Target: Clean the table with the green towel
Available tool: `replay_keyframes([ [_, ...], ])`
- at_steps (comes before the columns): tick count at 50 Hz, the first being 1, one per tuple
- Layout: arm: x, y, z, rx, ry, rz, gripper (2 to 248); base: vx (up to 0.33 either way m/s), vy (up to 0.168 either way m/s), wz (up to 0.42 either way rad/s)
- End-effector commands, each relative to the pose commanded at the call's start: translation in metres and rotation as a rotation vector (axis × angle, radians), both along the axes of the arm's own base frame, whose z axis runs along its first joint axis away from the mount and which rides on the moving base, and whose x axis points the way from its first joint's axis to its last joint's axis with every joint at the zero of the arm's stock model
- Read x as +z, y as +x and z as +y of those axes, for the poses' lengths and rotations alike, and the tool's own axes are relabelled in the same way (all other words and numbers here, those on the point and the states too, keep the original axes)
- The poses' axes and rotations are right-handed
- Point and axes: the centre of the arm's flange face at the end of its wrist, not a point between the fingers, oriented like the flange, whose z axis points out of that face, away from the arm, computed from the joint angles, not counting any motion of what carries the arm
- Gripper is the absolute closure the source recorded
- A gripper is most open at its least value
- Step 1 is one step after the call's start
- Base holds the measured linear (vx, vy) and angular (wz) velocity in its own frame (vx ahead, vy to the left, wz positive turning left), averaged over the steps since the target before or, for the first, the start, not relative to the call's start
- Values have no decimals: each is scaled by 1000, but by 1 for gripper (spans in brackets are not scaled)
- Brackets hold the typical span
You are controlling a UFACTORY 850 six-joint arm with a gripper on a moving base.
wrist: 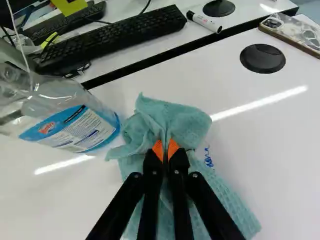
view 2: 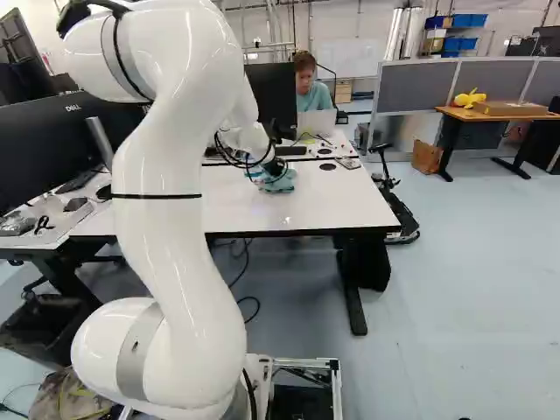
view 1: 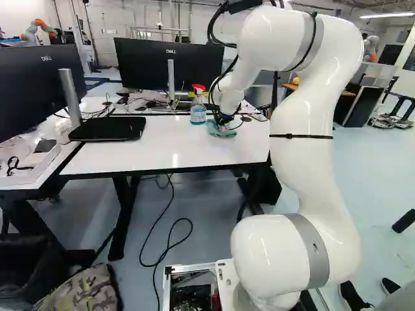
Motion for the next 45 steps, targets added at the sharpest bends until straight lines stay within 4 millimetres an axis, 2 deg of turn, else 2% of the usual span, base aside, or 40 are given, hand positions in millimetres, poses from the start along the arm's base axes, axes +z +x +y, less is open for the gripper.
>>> replay_keyframes([
  [26, 4, -44, 26, 41, 0, 30, 219, 0, 0, 0],
  [37, 5, -63, 22, 36, 0, 41, 219, 0, 0, 0],
  [45, 5, -68, 11, 17, 1, 44, 219, 0, 0, 0],
])
